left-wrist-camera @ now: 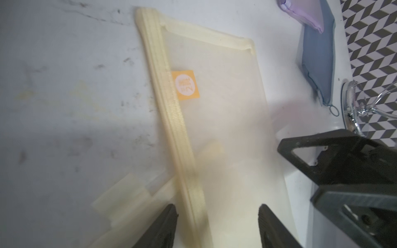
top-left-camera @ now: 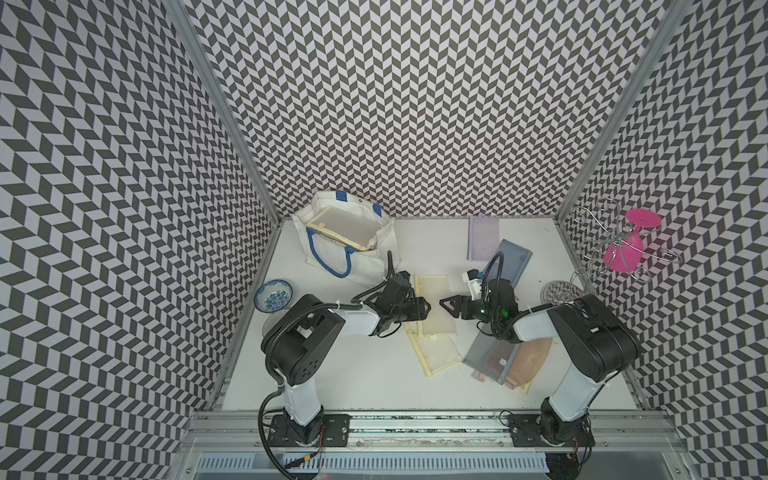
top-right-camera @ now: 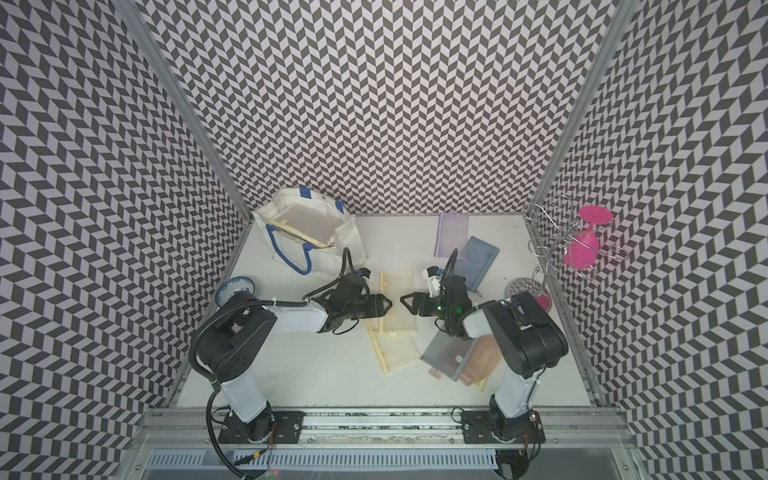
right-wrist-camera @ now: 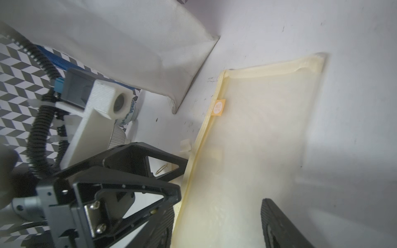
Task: Put the pencil pouch into the canvas bag
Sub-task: Pick up the pencil pouch.
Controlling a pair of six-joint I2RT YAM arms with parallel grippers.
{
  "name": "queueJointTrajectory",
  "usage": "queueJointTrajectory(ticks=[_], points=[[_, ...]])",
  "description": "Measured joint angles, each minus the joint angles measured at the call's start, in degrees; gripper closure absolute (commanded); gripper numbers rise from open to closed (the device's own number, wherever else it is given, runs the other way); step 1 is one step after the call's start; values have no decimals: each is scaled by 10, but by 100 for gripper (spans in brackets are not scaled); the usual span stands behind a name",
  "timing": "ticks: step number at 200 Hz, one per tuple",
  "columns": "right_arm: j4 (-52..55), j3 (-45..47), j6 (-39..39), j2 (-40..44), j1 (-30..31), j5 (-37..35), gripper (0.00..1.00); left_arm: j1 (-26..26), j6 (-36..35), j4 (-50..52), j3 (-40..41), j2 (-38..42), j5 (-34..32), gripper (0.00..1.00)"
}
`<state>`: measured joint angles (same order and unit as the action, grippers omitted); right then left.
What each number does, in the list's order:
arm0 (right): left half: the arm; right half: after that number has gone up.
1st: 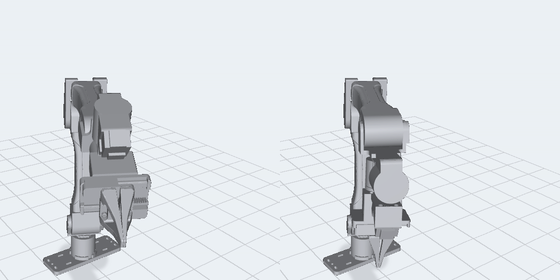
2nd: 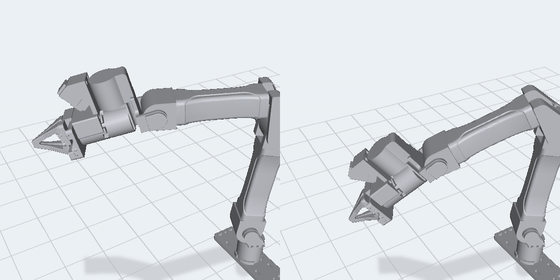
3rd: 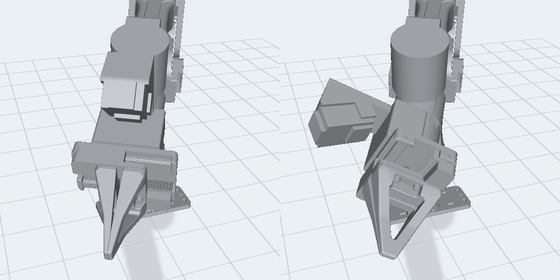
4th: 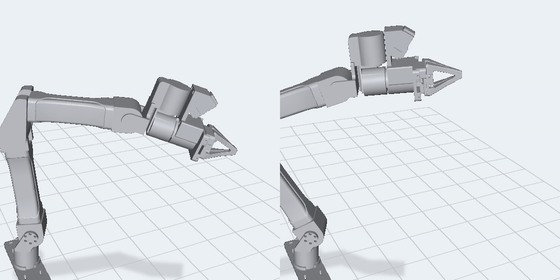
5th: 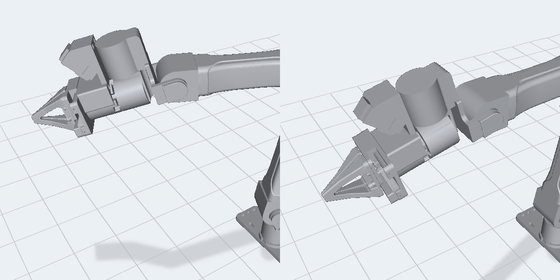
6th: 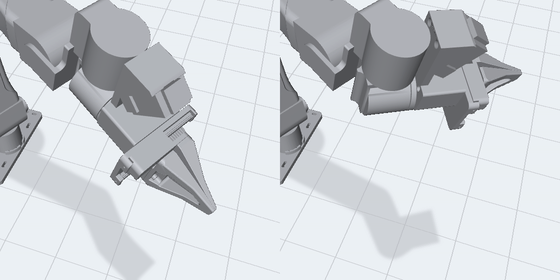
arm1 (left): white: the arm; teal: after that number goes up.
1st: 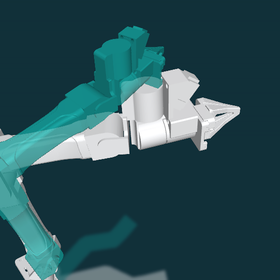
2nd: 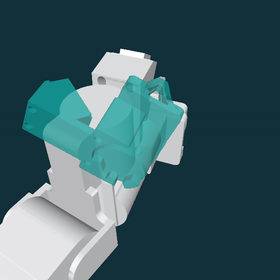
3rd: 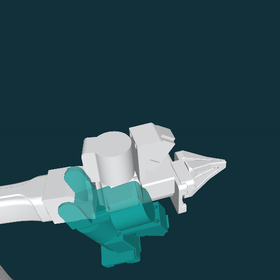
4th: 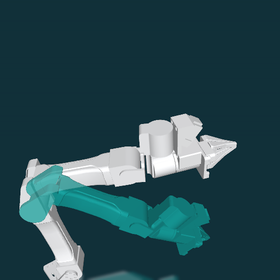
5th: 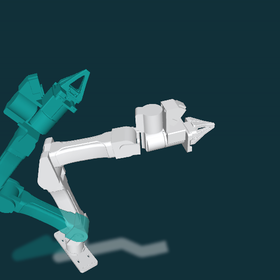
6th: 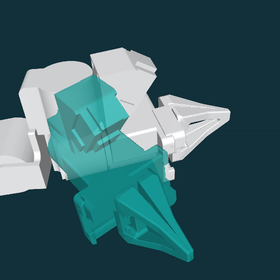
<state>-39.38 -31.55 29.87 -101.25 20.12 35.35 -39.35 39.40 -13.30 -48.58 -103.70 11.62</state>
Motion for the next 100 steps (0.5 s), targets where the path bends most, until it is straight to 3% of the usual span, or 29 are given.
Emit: queueJointTrajectory(ticks=[43, 80, 100], points=[[-47, 7, 37, -28, -5, 31, 36, -6, 17, -26, -12, -25, 15, 60], [-66, 8, 50, -30, -6, 40, 36, -7, 27, -34, -14, -33, 22, 100], [-74, 9, 53, -30, -7, 42, 36, -8, 30, -38, -16, -34, 24, 100]])
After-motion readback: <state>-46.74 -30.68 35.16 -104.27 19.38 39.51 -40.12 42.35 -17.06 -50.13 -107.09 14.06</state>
